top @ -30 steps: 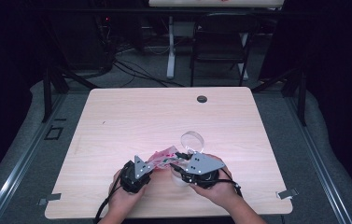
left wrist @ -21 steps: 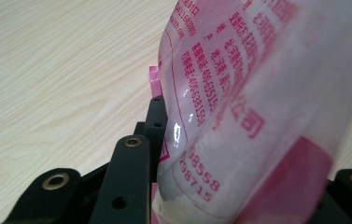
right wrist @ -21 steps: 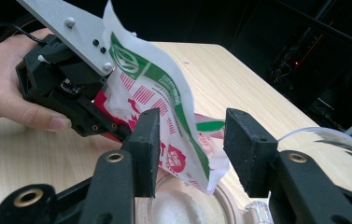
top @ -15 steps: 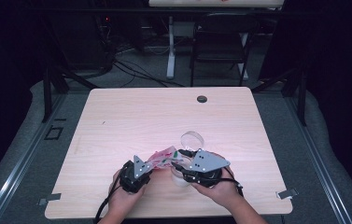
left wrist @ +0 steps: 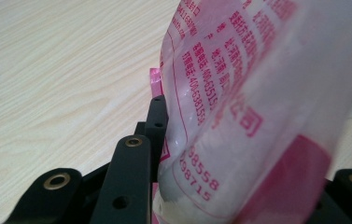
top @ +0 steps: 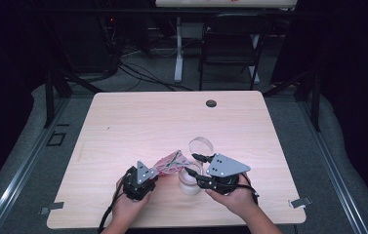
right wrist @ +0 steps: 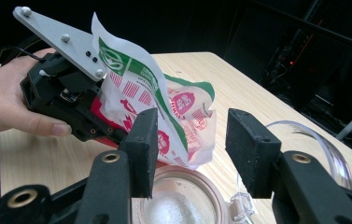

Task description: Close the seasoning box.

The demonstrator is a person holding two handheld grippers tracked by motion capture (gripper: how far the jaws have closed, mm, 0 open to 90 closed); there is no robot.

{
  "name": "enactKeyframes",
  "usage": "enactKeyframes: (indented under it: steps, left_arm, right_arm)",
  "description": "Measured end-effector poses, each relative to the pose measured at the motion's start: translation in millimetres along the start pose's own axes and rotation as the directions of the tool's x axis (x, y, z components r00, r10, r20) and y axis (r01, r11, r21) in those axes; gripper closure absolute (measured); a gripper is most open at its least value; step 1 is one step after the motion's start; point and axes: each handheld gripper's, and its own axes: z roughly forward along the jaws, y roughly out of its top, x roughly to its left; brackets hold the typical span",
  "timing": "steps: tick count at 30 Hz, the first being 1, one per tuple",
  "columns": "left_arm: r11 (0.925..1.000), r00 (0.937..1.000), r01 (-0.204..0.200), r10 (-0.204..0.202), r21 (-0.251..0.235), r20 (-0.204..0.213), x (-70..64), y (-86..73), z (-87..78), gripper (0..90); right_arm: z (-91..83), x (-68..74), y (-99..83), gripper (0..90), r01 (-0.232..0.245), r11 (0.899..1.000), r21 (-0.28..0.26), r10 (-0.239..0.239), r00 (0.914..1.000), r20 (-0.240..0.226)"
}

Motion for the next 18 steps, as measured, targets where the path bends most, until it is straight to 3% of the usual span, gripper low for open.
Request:
enactKeyframes:
  steps: [9,18]
  left_arm:
    - [0.9995,0.9996,0.029,-0.029,-0.012,-0.008,9.4,0.1,-3.6,70.8]
    - [0.9949,0.9949,0.092,-0.094,-0.042,-0.038,27.9,0.8,-13.3,70.8]
  right_arm:
    - [-4.2,-3.6,0.1,54.2,-0.027,0.999,-0.020,0.027,0.9996,-0.003]
    - [-9.0,-9.2,0.0,54.1,-0.043,0.999,-0.026,0.044,0.9988,0.021]
